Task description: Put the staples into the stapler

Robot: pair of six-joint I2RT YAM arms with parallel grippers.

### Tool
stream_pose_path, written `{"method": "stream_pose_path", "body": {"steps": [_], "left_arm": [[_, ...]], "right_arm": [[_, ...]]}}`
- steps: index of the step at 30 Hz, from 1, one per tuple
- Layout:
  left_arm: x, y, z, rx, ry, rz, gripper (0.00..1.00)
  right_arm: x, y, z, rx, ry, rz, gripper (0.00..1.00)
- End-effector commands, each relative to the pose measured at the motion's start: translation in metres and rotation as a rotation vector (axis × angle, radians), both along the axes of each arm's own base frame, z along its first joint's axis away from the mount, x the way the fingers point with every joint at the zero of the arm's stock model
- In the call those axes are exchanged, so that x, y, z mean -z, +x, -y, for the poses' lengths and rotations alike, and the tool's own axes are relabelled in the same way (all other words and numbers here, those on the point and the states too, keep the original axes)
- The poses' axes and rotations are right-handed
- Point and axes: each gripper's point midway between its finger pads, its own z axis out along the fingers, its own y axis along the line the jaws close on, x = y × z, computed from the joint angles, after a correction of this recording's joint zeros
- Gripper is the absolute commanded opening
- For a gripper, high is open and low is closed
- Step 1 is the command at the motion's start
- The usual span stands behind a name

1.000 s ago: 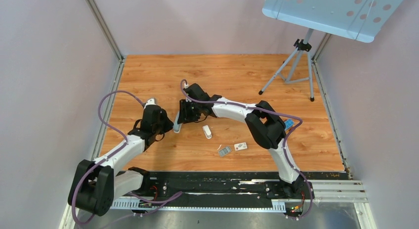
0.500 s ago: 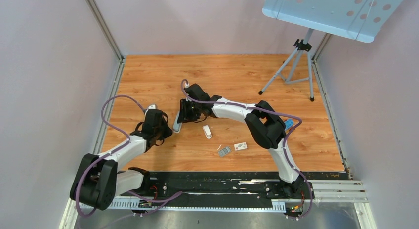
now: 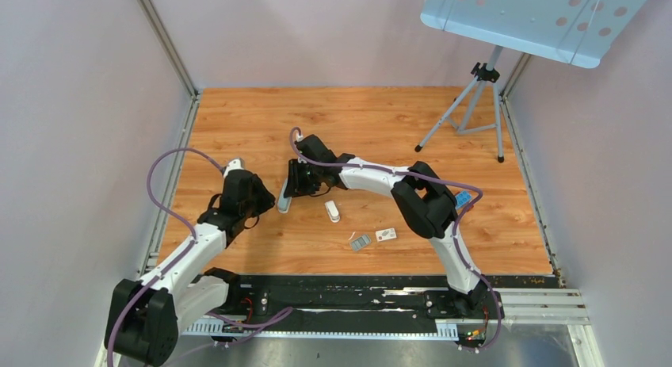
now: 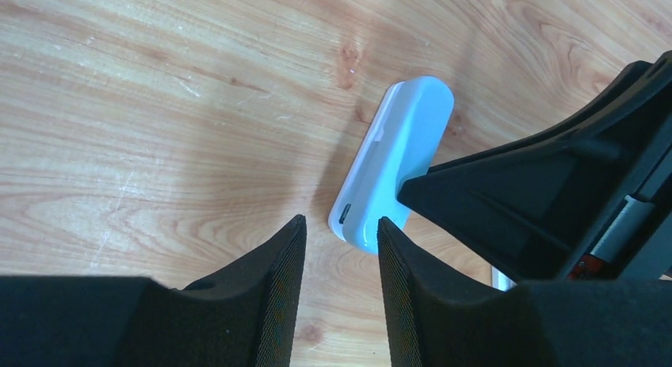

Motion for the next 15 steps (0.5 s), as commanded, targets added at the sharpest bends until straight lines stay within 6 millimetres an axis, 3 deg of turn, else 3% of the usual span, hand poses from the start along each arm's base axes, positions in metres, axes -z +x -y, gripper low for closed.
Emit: {"method": "stream_pose_path", "body": {"steps": [1,5,9,12,13,15], "left_arm": [[-0.024,0.005,0.001,0.022,0.012,0.021,0.43],[-0.063,0.006,-0.001,0.05,0.039,0.074,0.5],[-0.117,0.002,-0.006,0.084,0.082,0.167,0.59],[-0.153,-0.006,-0.008,0.133,0.122,0.232,0.67],[-0.163,-0.009,-0.005,0.161,0.123,0.248,0.77],[-0.181,-0.018,0.001,0.22,0.117,0.276,0.95]], "right_arm": [[0.05,-0.021,0.031,-0.017,-0.197,-0.067,0.36],[-0.021,-0.005,0.017,-0.049,-0.073,0.025,0.4],[-0.094,0.002,0.025,-0.062,-0.002,0.143,0.53],[-0.13,-0.005,0.049,-0.064,-0.014,0.232,0.83],[-0.138,-0.009,0.059,-0.062,-0.024,0.258,0.96],[-0.156,-0.019,0.083,-0.048,-0.042,0.315,1.0]]}}
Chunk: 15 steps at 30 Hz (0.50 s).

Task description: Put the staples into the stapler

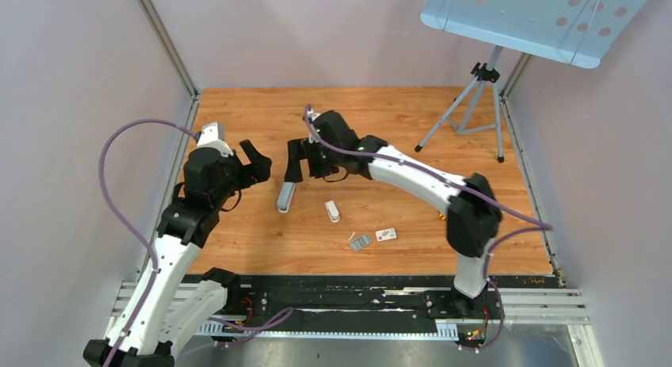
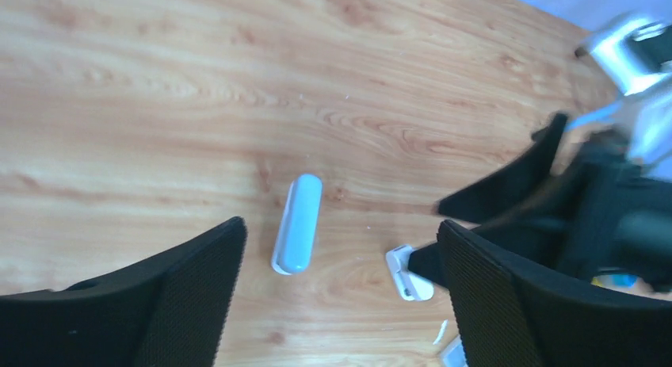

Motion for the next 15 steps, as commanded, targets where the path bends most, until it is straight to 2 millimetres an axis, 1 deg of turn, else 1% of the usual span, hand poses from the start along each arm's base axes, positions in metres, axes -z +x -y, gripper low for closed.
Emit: {"method": "stream_pose_path", "body": {"steps": [1,3,4,7,9,11,13,14,15], "left_arm": [[-0.023,-0.028,0.006,0.137,0.066,-0.002,0.99],[-0.035,-0.036,0.017,0.212,0.041,0.026,1.0],[-0.039,-0.041,0.025,0.261,0.023,0.044,1.0],[-0.042,-0.056,0.046,0.389,-0.042,0.074,1.0],[-0.045,-0.065,0.06,0.462,-0.101,0.095,1.0],[-0.048,-0.074,0.071,0.526,-0.155,0.119,1.0],[-0.052,-0.08,0.077,0.561,-0.188,0.137,1.0],[-0.052,-0.083,0.078,0.574,-0.193,0.144,1.0],[-0.052,-0.085,0.078,0.582,-0.19,0.157,1.0]], "right_arm": [[-0.06,-0.018,0.061,0.02,-0.037,0.171,1.0],[-0.071,-0.03,0.089,0.041,-0.06,0.218,1.0],[-0.085,-0.038,0.106,0.058,-0.057,0.255,1.0],[-0.088,-0.058,0.151,0.109,-0.103,0.306,1.0],[-0.088,-0.067,0.181,0.168,-0.13,0.339,1.0],[-0.087,-0.078,0.208,0.211,-0.142,0.362,1.0],[-0.087,-0.089,0.231,0.256,-0.142,0.384,1.0],[-0.082,-0.094,0.241,0.272,-0.144,0.384,1.0],[-0.084,-0.1,0.252,0.294,-0.126,0.398,1.0]]}}
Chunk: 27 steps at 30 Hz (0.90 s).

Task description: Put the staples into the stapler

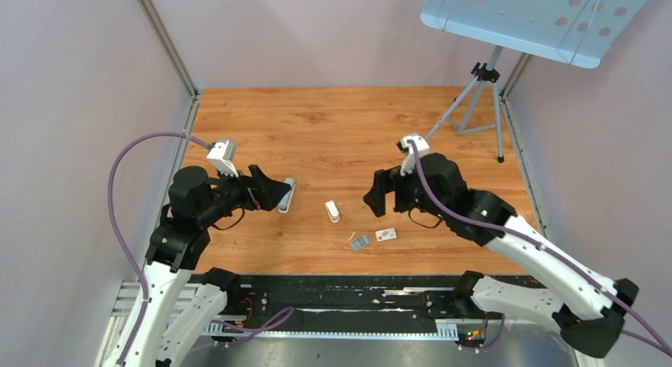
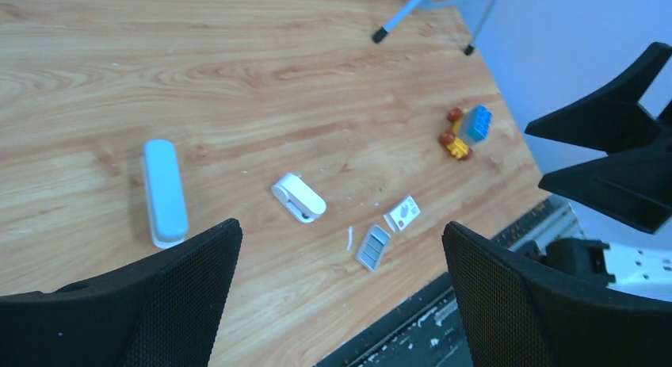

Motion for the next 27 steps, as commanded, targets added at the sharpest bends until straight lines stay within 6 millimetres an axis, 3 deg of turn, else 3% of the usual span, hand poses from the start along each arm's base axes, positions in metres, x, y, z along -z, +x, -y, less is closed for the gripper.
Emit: {"method": "stream_pose_path", "body": {"steps": [1,6,14,27], "left_arm": [[-0.01,-0.018,0.017,0.13,-0.062,0.056,1.0],[0.005,-0.025,0.013,0.128,-0.042,0.083,1.0],[0.025,-0.032,0.008,0.1,-0.047,0.072,1.0],[0.026,-0.029,0.005,0.083,-0.039,0.076,1.0]], "right_arm": [[0.023,-0.016,0.055,0.129,-0.06,0.011,1.0],[0.038,-0.031,0.074,0.163,-0.008,0.015,1.0],[0.028,-0.042,0.086,0.168,0.052,0.041,1.0],[0.022,-0.046,0.092,0.185,0.084,0.048,1.0]]}}
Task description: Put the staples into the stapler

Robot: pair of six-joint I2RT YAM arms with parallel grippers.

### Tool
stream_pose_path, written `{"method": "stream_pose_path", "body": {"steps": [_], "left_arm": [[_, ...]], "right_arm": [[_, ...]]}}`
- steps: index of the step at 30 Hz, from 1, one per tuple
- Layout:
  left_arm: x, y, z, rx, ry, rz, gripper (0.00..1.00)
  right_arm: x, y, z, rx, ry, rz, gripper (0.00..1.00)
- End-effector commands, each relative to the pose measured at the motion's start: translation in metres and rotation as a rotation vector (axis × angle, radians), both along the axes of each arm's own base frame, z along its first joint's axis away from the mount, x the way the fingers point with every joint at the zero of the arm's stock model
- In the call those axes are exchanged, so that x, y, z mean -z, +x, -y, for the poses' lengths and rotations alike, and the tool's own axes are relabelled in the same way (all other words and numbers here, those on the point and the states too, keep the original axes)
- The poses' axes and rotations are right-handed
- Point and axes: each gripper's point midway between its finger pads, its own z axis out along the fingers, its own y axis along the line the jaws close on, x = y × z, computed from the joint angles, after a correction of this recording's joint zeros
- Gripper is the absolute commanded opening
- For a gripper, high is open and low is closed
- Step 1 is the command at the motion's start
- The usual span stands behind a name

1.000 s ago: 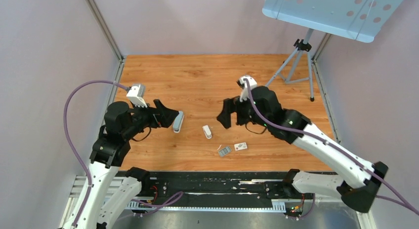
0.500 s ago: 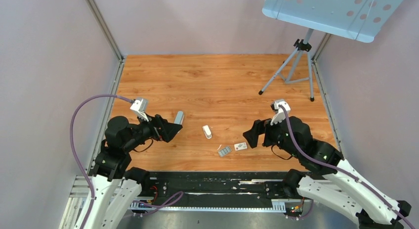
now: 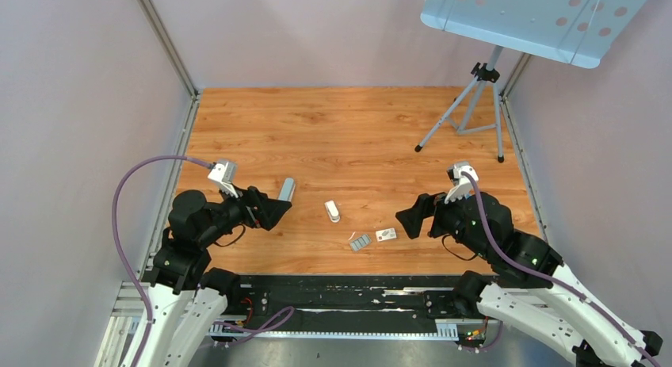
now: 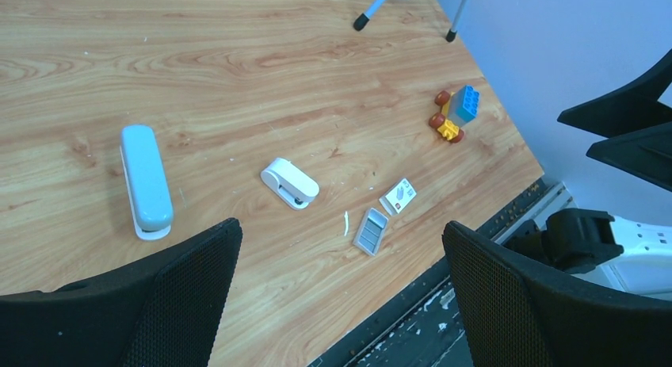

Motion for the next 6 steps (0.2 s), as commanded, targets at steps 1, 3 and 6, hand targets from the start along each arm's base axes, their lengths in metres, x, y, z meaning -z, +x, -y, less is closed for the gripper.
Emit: {"method": "stream_pose_path", "body": {"steps": [1,3,6], "left_arm": [[-0.0016,0.0019,-0.0006,-0.003,0.002,0.017,1.0],[-0.003,0.0016,-0.0007,-0.003,0.001,0.02,1.0],[-0.0045,0.0014,-0.0009,-0.003,0.001,0.025,1.0]], "right_arm": [[0.004,-0.0008,0.0079,0.032,-0.013,-0.019,1.0],[0.0031,-0.001,0.0086,0.032,-0.017,-0.018,1.0],[-0.0003,-0.0009,0.0119,0.045,-0.012,-0.009,1.0]]}}
